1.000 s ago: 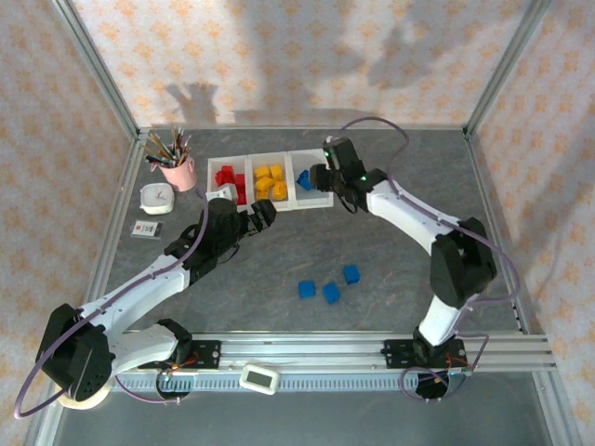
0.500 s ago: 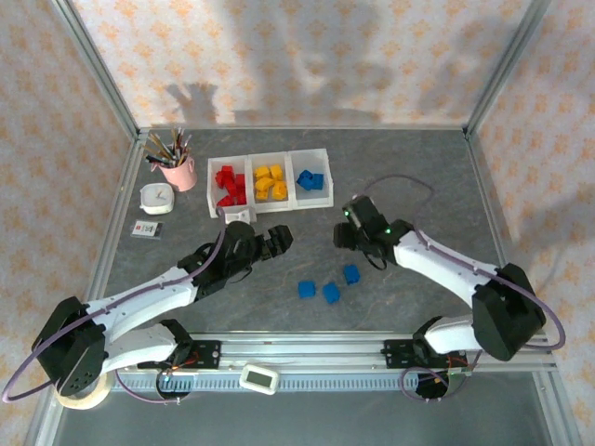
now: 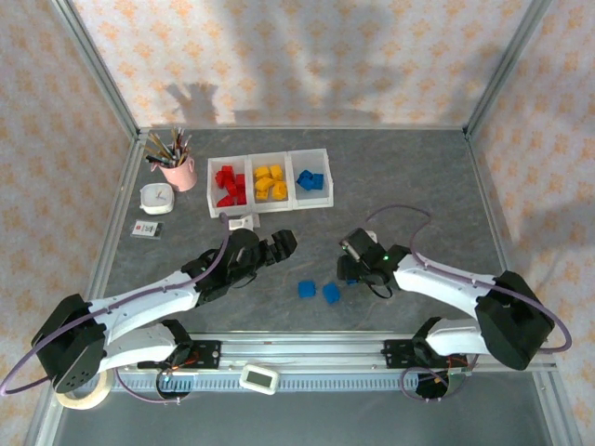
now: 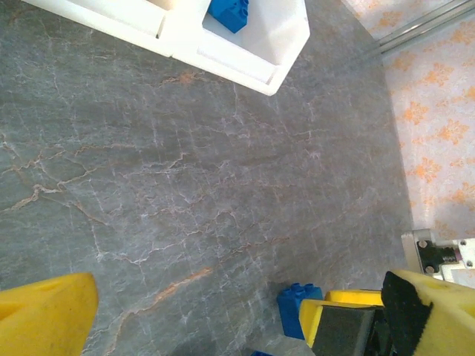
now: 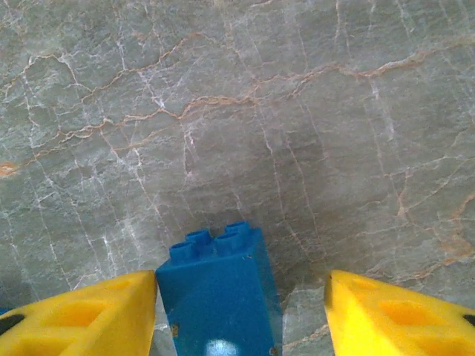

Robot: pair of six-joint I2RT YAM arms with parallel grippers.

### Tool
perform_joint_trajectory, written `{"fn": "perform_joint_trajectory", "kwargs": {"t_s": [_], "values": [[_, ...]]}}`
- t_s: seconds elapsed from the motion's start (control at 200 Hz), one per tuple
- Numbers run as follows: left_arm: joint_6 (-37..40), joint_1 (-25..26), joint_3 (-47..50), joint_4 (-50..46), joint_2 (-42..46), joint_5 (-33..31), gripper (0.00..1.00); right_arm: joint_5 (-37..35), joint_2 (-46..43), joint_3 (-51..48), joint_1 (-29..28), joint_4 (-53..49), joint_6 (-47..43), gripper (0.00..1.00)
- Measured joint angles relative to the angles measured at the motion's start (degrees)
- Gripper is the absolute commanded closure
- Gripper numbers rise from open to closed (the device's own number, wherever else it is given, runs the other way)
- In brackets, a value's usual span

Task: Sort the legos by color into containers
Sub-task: Pick up the lego from the bottom-center of the table.

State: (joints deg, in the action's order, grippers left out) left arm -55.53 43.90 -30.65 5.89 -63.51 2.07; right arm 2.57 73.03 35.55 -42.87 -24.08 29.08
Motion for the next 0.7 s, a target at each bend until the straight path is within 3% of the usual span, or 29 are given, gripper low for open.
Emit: {"fn": "perform_joint_trajectory", "kwargs": {"t_s": [0.43,0.701], "values": [[0.0,0.0,0.0,0.0,0.0,-1.0,0.01,0.2,3.3,0.0,0.0,3.6,-1.5,0.65],[0.2,0.0,-0.1,0.0,-0.3,-1.0,0.01,-0.3,2.6,1.3,0.0,3.1,-2.2,0.67]]}}
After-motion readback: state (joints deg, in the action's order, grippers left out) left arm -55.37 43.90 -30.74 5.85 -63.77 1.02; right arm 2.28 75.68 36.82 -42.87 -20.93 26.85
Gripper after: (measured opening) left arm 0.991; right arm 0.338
